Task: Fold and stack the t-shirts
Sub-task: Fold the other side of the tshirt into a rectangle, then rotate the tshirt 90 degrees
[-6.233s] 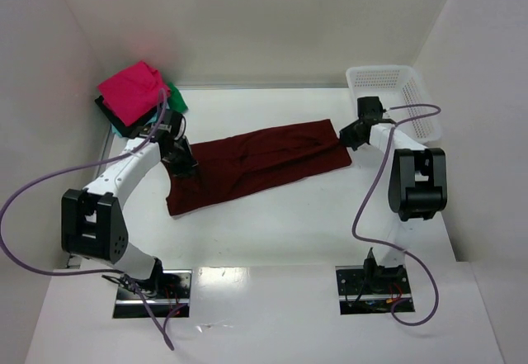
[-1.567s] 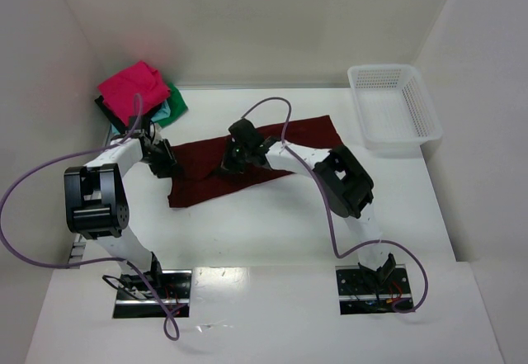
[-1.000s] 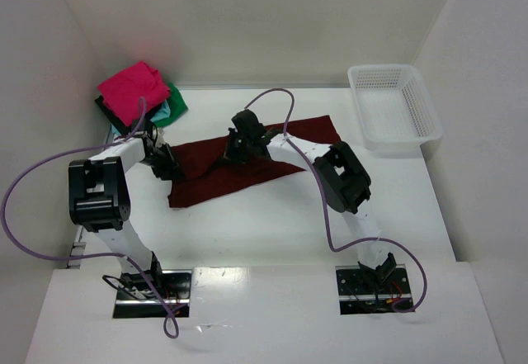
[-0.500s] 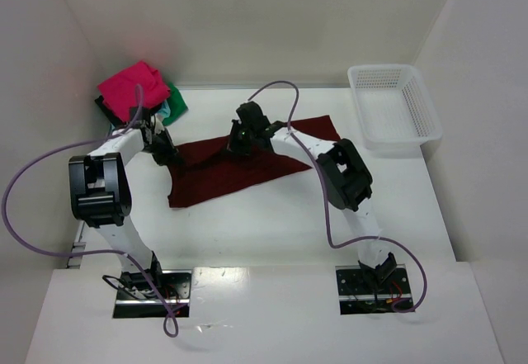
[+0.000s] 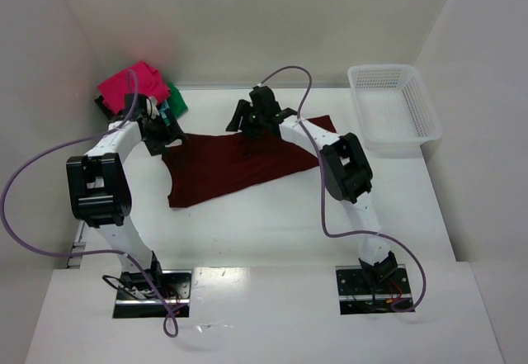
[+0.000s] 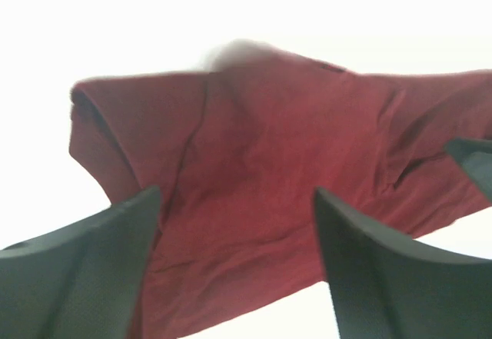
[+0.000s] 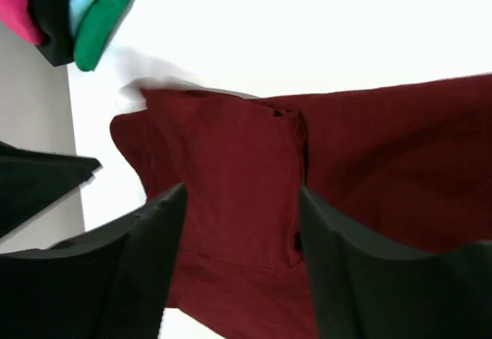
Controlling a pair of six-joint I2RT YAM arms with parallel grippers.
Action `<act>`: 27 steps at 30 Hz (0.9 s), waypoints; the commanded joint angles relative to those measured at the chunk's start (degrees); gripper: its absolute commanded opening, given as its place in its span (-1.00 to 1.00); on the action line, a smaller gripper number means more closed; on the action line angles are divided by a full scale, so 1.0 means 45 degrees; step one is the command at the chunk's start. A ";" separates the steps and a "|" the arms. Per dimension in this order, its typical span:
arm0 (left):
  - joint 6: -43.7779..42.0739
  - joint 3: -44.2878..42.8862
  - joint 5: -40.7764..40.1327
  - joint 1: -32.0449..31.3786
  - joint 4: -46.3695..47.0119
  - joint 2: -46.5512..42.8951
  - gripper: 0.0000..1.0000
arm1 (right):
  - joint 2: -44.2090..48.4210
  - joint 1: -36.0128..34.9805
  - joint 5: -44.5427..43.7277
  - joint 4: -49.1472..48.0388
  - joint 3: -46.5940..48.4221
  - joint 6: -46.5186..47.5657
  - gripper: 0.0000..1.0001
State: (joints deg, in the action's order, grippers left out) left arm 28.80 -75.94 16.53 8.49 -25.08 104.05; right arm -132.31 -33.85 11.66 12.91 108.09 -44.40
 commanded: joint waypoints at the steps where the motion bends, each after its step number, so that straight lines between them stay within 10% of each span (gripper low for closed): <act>1: 0.0066 -0.0876 -0.0958 0.0066 0.0417 -0.0543 0.84 | 0.0709 0.0040 -0.0558 -0.0526 0.0432 0.0668 0.33; 13: 0.0359 0.1699 -0.1174 -0.1101 0.0398 -0.4058 0.99 | 0.4654 0.2946 -0.0913 -0.0468 -0.3298 0.4256 0.98; 20: 0.2268 0.1992 -0.1936 -0.3154 -0.0307 -0.4196 0.99 | 0.5065 0.3361 -0.0892 0.1485 -0.3336 1.3538 1.00; 27: 0.6097 0.2502 -0.2325 -0.4287 0.0945 -0.4042 0.99 | 0.5573 0.3361 -0.0307 0.1529 -0.5930 1.8455 1.00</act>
State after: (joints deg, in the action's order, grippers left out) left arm 46.74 -64.20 8.27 -9.15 -24.84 86.37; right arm -110.96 -18.37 8.01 17.69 86.13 21.67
